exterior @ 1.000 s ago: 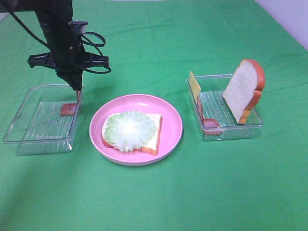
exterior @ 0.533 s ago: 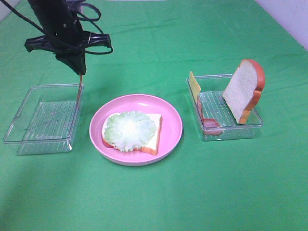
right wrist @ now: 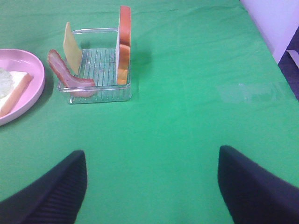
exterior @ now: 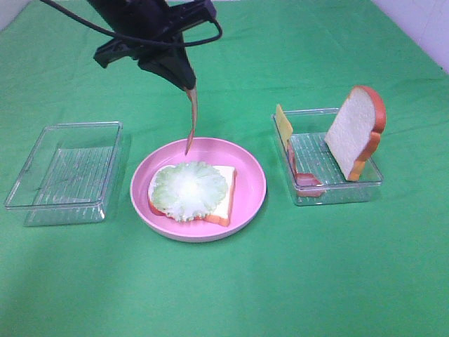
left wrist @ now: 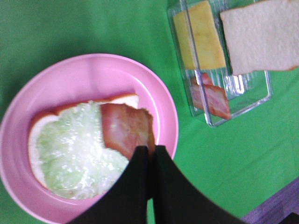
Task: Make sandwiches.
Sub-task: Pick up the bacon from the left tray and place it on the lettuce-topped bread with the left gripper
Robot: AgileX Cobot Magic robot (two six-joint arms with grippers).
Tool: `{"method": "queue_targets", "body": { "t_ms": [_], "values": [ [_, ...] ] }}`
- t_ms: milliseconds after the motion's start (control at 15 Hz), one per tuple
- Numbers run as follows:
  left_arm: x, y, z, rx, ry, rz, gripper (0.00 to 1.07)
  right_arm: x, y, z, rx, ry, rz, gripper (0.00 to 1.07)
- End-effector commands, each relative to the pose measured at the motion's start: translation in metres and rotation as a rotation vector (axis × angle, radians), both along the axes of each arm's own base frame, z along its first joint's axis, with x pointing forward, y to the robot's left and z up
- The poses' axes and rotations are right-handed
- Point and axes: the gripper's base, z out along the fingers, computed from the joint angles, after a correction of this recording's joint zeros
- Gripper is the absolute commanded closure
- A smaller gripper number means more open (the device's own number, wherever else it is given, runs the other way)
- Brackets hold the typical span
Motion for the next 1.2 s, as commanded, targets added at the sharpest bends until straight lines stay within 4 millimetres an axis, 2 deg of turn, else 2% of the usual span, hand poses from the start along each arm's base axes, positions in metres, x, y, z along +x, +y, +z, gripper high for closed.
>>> {"method": "queue_targets", "body": {
  "t_ms": [67,267,600,800,933,1000,1133,1200],
  "values": [
    [-0.015,-0.031,-0.016,0.020,0.034,-0.085,1.07,-0.002,0.000,0.000,-0.007,-0.018,-0.002,0.34],
    [-0.022,-0.044,-0.036,0.102,0.070,-0.124,1.07,-0.002,0.000,0.000,-0.005,-0.018,0.000,0.34],
    [-0.020,-0.022,-0.059,0.361,0.085,-0.036,1.07,-0.002,0.000,0.000,-0.005,-0.018,0.000,0.34],
    [-0.017,-0.022,-0.066,0.374,0.079,-0.036,1.07,-0.002,0.000,0.000,-0.005,-0.018,0.000,0.34],
    [-0.015,-0.023,-0.080,0.388,0.103,-0.039,1.07,-0.002,0.000,0.000,-0.005,-0.018,0.000,0.34],
    [-0.014,-0.024,-0.088,0.397,0.118,-0.042,1.02,-0.002,0.000,0.000,-0.005,-0.018,0.000,0.34],
    [-0.013,-0.024,-0.096,0.411,0.132,-0.050,0.81,-0.002,0.000,0.000,-0.005,-0.018,0.000,0.34],
    [-0.013,-0.023,-0.096,0.422,0.123,-0.053,0.60,-0.002,0.000,0.000,-0.005,-0.018,0.000,0.34]
  ]
}}
